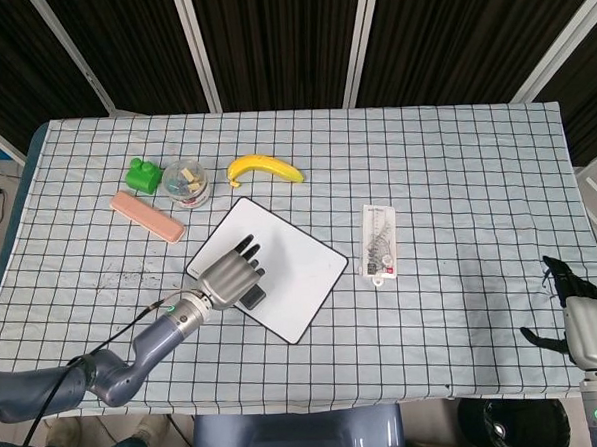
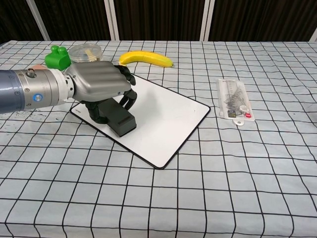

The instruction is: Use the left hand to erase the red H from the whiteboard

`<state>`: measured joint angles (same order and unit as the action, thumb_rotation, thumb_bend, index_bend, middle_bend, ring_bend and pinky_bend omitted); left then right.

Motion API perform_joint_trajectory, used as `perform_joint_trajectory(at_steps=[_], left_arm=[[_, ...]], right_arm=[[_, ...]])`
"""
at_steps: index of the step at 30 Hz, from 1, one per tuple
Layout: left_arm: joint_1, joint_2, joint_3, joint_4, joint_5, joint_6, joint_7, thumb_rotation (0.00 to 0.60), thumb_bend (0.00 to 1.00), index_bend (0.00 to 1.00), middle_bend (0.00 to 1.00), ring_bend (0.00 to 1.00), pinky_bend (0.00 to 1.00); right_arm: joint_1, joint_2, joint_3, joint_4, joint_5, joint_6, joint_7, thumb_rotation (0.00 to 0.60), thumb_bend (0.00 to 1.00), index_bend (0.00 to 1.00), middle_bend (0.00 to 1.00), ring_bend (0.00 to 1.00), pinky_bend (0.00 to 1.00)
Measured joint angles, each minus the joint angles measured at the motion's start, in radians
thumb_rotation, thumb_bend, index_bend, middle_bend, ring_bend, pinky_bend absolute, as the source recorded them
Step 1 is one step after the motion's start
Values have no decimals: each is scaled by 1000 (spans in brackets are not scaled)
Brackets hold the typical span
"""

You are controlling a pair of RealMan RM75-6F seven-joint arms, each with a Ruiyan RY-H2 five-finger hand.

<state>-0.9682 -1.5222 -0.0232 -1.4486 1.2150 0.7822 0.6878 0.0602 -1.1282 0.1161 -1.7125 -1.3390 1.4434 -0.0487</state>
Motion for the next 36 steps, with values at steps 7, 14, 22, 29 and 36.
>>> perform_joint_trajectory(at_steps=[7,14,22,29,36], left_arm=[[-15,-29,-18,41,-4,-3,-5,600,272,447,474,113,92],[-46,-73,-50,106,-36,-25,-1,600,272,448,475,113,92],[-66,-107,-64,148,-57,-32,11,600,272,448,477,113,93],[-60,-94,-56,125,-65,-23,16,600,272,449,477,113,93],[-38,-10,-62,54,-70,18,1,600,272,449,483,113,96]], right_arm=[[-1,0,0,0,-2,2,1,600,58,93,125,218,227],[-1,0,0,1,-2,1,3,600,59,93,125,218,227],[-1,1,1,2,-1,3,8,600,58,93,125,218,227],[-2,2,0,3,-4,3,10,600,59,93,125,218,227],[-1,2,0,2,-6,4,11,600,59,93,125,218,227]])
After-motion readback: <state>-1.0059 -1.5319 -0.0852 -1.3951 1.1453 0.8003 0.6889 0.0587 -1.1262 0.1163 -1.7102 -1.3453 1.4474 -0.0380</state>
